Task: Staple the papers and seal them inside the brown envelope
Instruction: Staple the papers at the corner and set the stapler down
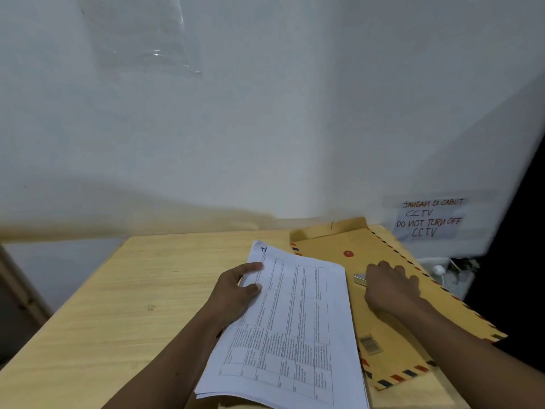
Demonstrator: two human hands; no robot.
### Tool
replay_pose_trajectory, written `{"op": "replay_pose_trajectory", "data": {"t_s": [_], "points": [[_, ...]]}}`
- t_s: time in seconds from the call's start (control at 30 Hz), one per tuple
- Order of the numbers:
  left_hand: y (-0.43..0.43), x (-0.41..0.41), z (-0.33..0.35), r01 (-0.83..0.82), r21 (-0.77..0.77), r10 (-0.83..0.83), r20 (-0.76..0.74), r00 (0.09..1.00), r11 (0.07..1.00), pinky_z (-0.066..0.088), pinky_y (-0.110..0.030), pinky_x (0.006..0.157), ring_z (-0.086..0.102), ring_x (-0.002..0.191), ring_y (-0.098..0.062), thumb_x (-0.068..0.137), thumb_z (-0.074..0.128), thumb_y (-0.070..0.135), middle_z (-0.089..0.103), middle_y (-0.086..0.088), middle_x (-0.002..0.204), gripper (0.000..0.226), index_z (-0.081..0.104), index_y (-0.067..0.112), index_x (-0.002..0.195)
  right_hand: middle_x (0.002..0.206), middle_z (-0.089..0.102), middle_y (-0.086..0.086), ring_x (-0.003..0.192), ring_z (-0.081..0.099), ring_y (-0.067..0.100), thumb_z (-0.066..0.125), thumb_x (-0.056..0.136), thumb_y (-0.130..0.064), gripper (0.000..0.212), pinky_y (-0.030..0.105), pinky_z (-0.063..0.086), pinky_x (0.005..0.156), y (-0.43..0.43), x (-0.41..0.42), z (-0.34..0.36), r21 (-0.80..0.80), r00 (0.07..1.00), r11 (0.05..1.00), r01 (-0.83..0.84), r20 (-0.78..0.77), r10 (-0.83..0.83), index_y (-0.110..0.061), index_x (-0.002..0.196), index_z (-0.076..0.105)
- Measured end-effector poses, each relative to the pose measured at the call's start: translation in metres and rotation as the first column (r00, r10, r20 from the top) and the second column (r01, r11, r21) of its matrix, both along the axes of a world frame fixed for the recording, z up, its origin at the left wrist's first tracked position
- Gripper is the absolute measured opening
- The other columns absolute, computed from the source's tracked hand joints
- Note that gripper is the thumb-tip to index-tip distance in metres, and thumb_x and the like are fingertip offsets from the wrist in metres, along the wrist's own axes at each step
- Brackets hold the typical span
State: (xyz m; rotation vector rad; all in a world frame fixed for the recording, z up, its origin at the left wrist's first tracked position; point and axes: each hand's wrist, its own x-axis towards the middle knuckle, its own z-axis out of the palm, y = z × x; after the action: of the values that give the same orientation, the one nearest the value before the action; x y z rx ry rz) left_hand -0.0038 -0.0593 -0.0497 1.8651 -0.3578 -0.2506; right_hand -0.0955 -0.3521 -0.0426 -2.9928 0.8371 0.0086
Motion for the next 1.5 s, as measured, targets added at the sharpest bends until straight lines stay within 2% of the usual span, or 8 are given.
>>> {"op": "replay_pose_trajectory", "data": {"t_s": [0.23, 0.4, 0.7, 0.8, 0.93, 1.07, 1.2, 1.5], "points": [[0.007, -0.004, 0.005, -0.053, -0.029, 0.054, 0.028, 0.998, 0.998, 0.051, -0.021, 0.092, 0.063, 0.115, -0.014, 0.092, 0.063, 0.001, 0.059, 0.002, 0.137, 0.047, 0.061, 0.022, 0.134, 0.107, 0.054, 0.000, 0.096, 0.047, 0.022, 0.046, 0.089, -0.014, 0.018, 0.036, 0.032, 0.078, 0.003, 0.009, -0.008, -0.017, 0.991, 0.997, -0.079, 0.105, 0.080, -0.024, 0.100, 0.054], [0.016, -0.005, 0.006, -0.092, -0.006, 0.092, 0.024, 0.995, 0.996, 0.047, -0.003, 0.068, 0.063, 0.103, -0.010, 0.093, 0.062, 0.001, 0.058, 0.002, 0.133, 0.049, 0.057, 0.021, 0.139, 0.096, 0.047, -0.002, 0.091, 0.051, 0.022, 0.049, 0.091, -0.020, 0.014, 0.035, 0.040, 0.077, 0.017, 0.020, -0.005, 0.012, 0.980, 0.995, -0.098, 0.176, 0.095, -0.021, 0.104, 0.054], [0.033, -0.014, 0.016, -0.063, -0.062, 0.068, 0.079, 0.995, 0.996, 0.055, -0.030, 0.096, 0.065, 0.114, -0.014, 0.091, 0.064, -0.001, 0.061, 0.003, 0.136, 0.049, 0.060, 0.033, 0.126, 0.076, 0.056, 0.003, 0.061, 0.047, 0.015, 0.058, 0.090, -0.022, 0.015, 0.029, 0.032, 0.052, 0.064, 0.050, 0.060, 0.559, 0.789, 0.737, -0.380, 0.611, -0.056, -0.010, 0.082, 0.056], [0.040, -0.022, 0.022, -0.019, -0.080, 0.027, 0.107, 0.994, 0.997, 0.057, -0.025, 0.092, 0.066, 0.110, -0.006, 0.093, 0.063, 0.001, 0.062, 0.009, 0.134, 0.048, 0.060, 0.037, 0.125, 0.061, 0.047, -0.010, 0.056, 0.044, 0.008, 0.067, 0.086, -0.026, 0.033, 0.024, 0.030, 0.053, 0.092, 0.064, 0.078, 0.451, 0.751, 0.723, -0.524, 0.645, 0.141, -0.021, 0.060, 0.047], [0.047, -0.028, 0.024, 0.037, -0.103, -0.017, 0.188, 0.982, 0.994, 0.052, -0.042, 0.103, 0.061, 0.124, -0.012, 0.092, 0.064, 0.007, 0.059, 0.013, 0.139, 0.048, 0.061, 0.040, 0.127, 0.060, 0.032, 0.001, 0.052, 0.032, 0.015, 0.066, 0.089, -0.033, 0.046, 0.029, 0.026, 0.055, 0.118, 0.084, 0.084, 0.357, 0.710, 0.656, -0.665, 0.572, 0.410, -0.012, 0.059, 0.037], [0.049, -0.031, 0.024, 0.019, -0.129, 0.012, 0.237, 0.971, 0.991, 0.050, -0.042, 0.104, 0.060, 0.124, -0.013, 0.089, 0.061, 0.003, 0.063, 0.013, 0.132, 0.047, 0.063, 0.034, 0.124, 0.057, 0.032, -0.005, 0.049, 0.028, 0.010, 0.067, 0.085, -0.029, 0.043, 0.028, 0.023, 0.054, 0.129, 0.091, 0.081, 0.436, 0.719, 0.593, -0.677, 0.563, 0.407, -0.018, 0.060, 0.034], [0.049, -0.025, 0.027, -0.054, -0.159, 0.094, 0.256, 0.962, 0.986, 0.058, -0.032, 0.084, 0.066, 0.109, -0.012, 0.096, 0.062, 0.009, 0.067, 0.005, 0.119, 0.037, 0.049, 0.030, 0.123, 0.056, 0.036, -0.006, 0.052, 0.031, 0.010, 0.066, 0.084, -0.026, 0.039, 0.029, 0.025, 0.056, 0.137, 0.093, 0.080, 0.379, 0.665, 0.576, -0.724, 0.603, 0.440, -0.014, 0.061, 0.038], [0.025, -0.011, 0.043, -0.366, -0.329, 0.449, 0.228, 0.864, 0.870, 0.051, -0.011, 0.077, 0.068, 0.097, 0.005, 0.093, 0.069, 0.016, 0.076, 0.014, 0.102, 0.022, 0.076, 0.025, 0.111, 0.067, 0.060, 0.005, 0.059, 0.045, 0.021, 0.066, 0.087, -0.032, 0.026, 0.028, 0.032, 0.056, 0.141, 0.093, 0.075, 0.241, 0.573, 0.597, -0.765, 0.677, 0.461, -0.007, 0.082, 0.060]]}}
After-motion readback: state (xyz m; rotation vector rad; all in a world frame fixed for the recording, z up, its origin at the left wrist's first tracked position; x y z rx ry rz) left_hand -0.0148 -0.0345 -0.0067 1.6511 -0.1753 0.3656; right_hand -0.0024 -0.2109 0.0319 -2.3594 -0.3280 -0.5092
